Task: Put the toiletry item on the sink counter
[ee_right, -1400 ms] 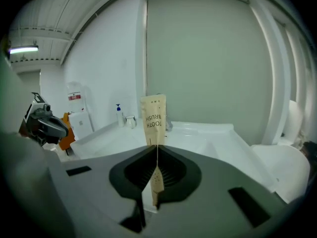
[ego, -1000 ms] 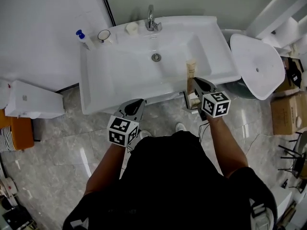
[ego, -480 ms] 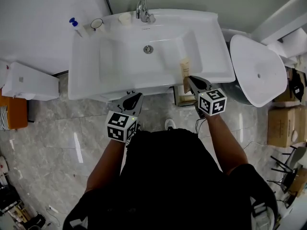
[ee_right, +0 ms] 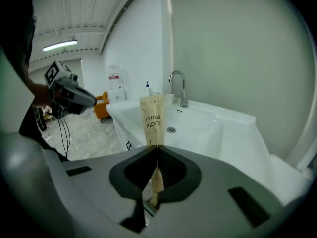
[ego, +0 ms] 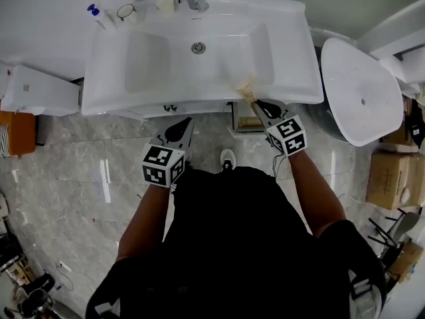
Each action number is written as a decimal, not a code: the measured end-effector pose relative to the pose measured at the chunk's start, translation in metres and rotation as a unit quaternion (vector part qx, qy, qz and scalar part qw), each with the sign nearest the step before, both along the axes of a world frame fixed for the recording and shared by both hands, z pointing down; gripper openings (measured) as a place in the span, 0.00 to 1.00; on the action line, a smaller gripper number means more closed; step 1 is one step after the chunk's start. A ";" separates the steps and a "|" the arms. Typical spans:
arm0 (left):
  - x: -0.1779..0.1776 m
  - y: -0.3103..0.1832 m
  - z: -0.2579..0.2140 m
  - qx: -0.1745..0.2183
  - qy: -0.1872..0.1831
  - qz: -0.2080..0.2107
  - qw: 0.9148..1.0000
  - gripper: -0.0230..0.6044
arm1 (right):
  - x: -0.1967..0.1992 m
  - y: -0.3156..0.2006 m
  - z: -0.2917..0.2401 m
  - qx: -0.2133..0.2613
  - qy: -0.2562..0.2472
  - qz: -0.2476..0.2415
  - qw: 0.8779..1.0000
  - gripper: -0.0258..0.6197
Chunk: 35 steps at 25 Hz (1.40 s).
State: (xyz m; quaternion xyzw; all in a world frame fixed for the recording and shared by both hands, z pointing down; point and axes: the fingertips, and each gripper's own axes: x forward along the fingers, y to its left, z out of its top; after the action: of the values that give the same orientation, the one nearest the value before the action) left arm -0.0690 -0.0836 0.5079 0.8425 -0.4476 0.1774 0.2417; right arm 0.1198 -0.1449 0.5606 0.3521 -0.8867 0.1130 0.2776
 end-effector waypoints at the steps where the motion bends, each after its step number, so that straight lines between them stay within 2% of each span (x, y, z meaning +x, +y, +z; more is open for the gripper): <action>1: 0.003 0.001 0.002 -0.003 0.004 -0.004 1.000 0.03 | 0.004 0.004 0.006 0.004 0.016 -0.015 1.000 0.05; 5: 0.010 0.004 0.011 -0.017 0.021 -0.029 0.999 0.03 | 0.017 0.017 0.035 0.027 0.095 -0.081 0.992 0.05; 10: 0.019 0.014 0.021 -0.026 0.016 -0.042 0.999 0.03 | 0.030 0.036 0.087 0.051 0.209 -0.172 0.961 0.05; 13: 0.024 0.019 0.027 -0.034 0.012 -0.045 0.998 0.03 | 0.039 0.037 0.122 0.047 0.258 -0.200 0.944 0.05; 20: 0.029 0.024 0.038 -0.049 0.008 -0.051 0.997 0.03 | 0.056 0.024 0.201 0.028 0.356 -0.233 0.904 0.05; 26: 0.031 0.032 0.048 -0.065 0.005 -0.053 0.996 0.03 | 0.076 0.010 0.258 0.000 0.423 -0.224 0.878 0.05; 32: 0.026 0.039 0.056 -0.077 -0.003 -0.061 0.995 0.03 | 0.086 -0.003 0.296 -0.014 0.467 -0.238 0.852 0.05; 35: 0.021 0.038 0.059 -0.084 -0.007 -0.068 0.994 0.03 | 0.084 -0.006 0.309 -0.019 0.476 -0.250 0.843 0.05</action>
State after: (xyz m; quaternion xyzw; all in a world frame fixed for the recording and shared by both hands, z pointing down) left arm -0.0482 -0.0451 0.5667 0.7858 -0.4888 0.2033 0.3198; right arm 0.2035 -0.1505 0.8692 0.1238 -0.7012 -0.1249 0.6910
